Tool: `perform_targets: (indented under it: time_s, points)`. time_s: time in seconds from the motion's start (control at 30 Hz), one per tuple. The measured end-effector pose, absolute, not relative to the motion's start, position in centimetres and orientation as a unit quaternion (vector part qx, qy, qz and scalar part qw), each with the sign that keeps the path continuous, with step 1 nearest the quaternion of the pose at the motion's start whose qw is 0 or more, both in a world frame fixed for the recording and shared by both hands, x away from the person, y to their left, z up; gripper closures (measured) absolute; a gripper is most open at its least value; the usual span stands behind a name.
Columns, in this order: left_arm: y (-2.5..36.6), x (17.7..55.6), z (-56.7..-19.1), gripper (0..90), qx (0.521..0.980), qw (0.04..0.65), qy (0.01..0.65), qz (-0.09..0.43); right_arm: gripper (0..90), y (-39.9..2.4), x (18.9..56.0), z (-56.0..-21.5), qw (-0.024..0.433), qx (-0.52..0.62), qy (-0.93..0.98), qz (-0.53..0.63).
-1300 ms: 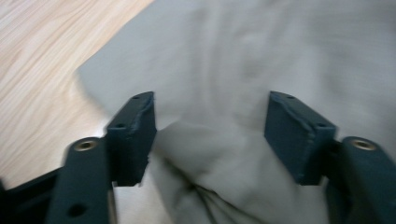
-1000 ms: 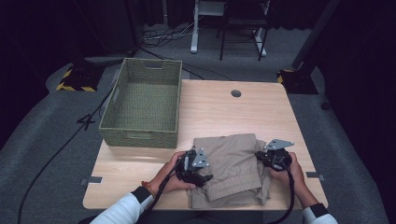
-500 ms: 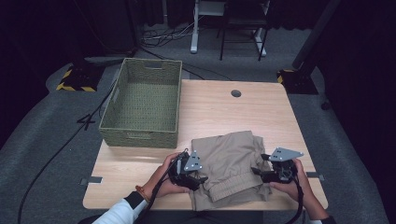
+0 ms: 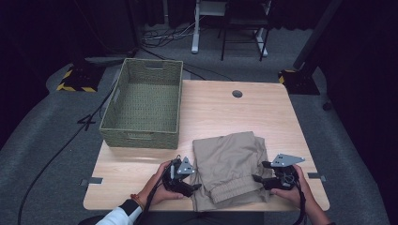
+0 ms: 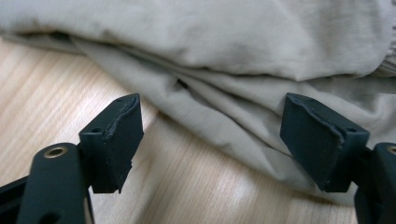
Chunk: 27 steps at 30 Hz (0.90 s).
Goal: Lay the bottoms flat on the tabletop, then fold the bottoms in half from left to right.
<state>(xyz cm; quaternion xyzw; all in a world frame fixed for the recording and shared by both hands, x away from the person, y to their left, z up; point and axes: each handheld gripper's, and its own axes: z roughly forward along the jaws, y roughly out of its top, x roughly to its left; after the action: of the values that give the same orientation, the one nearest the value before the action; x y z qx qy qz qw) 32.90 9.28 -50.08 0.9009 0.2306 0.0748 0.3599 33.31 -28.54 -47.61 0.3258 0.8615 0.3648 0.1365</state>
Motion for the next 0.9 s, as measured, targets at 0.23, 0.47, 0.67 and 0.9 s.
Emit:
perform_targets:
  time_s: [0.23, 0.47, 0.67, 0.9]
  points:
    - [9.5, 32.9, -50.1, 19.1, 0.902, 0.362, 0.223, 0.074, 30.9, -28.7, 33.3, -47.6, 0.137, 0.325, 0.86, 0.369]
    - [10.6, 33.8, -47.8, 18.8, 0.889, 0.391, 0.219, 0.093, 31.5, -29.6, 34.2, -45.7, 0.158, 0.338, 0.843, 0.388]
    - [9.4, 35.3, -46.2, 19.3, 0.883, 0.397, 0.222, 0.113, 29.0, -29.4, 37.0, -44.5, 0.18, 0.355, 0.835, 0.38]
    - [5.8, 36.8, -46.6, 20.2, 0.898, 0.371, 0.201, 0.123, 24.4, -27.7, 41.5, -44.4, 0.172, 0.36, 0.846, 0.354]
